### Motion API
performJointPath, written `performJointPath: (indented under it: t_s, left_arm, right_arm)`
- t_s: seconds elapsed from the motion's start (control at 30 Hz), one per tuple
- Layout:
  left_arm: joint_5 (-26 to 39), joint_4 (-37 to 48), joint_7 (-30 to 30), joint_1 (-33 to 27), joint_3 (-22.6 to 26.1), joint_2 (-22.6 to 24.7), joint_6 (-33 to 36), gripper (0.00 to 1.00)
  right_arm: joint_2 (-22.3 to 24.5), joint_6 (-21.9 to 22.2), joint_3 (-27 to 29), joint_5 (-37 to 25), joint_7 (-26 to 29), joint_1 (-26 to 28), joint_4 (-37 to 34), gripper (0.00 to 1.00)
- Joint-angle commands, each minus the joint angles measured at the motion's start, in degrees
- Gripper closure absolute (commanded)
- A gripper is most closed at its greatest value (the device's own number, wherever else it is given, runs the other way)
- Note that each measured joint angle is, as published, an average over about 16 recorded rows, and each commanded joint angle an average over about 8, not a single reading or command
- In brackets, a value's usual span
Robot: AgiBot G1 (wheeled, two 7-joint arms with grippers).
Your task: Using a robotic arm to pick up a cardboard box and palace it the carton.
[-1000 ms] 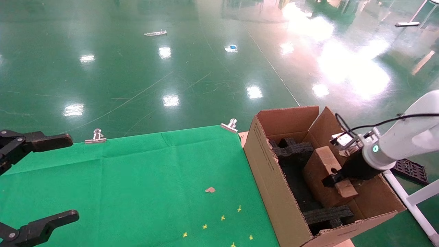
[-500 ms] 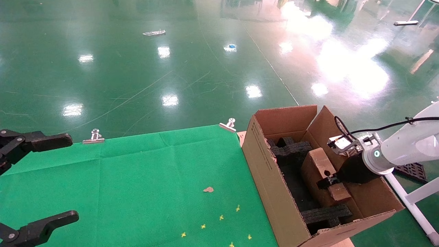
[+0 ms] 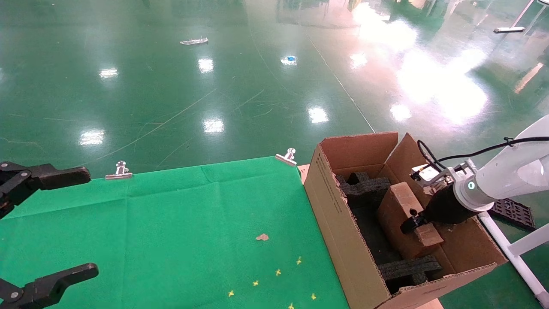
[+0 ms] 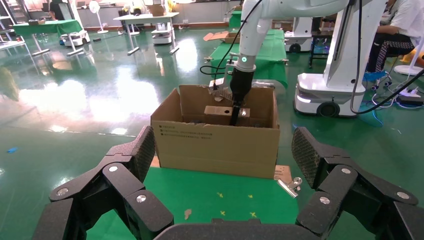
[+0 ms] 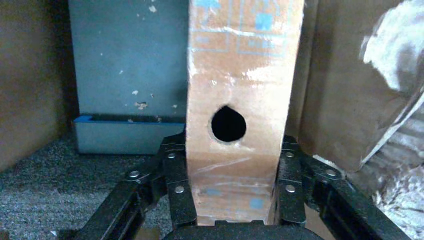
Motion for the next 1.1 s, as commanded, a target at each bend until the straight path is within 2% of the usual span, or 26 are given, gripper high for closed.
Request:
performJointPath:
  t_s: [0.03, 0.27, 0.43, 0.7, 0.9, 1.1]
  left_arm:
    - [0.0, 0.0, 0.0, 0.0, 0.0, 0.0, 0.0, 0.0]
    - [0.0, 0.0, 0.0, 0.0, 0.0, 0.0, 0.0, 0.0]
    - [0.0, 0.0, 0.0, 0.0, 0.0, 0.0, 0.0, 0.0]
    - [0.0, 0.0, 0.0, 0.0, 0.0, 0.0, 0.0, 0.0]
    - [0.0, 0.0, 0.0, 0.0, 0.1, 0.0, 0.0, 0.0]
    - [-0.1, 0.0, 0.0, 0.0, 0.1, 0.0, 0.0, 0.0]
  right_arm:
    - [-0.1, 0.0, 0.0, -0.1, -0.2, 0.1, -0.3, 0.0]
    - [-0.1, -0.2, 0.1, 0.1, -1.1, 1.6, -0.9, 0.0]
    - [0.3, -0.5, 0.6, 0.7, -2.5, 4.7, -0.7, 0.0]
    - [2.4, -2.0, 2.0, 2.2, -7.2, 15.8, 1.7, 0.0]
    - [5.9, -2.6, 3.9, 4.1, -13.2, 25.5, 6.4, 0.0]
    - [10.1, -1.8, 5.9, 6.5, -18.9, 29.0, 12.3, 0.0]
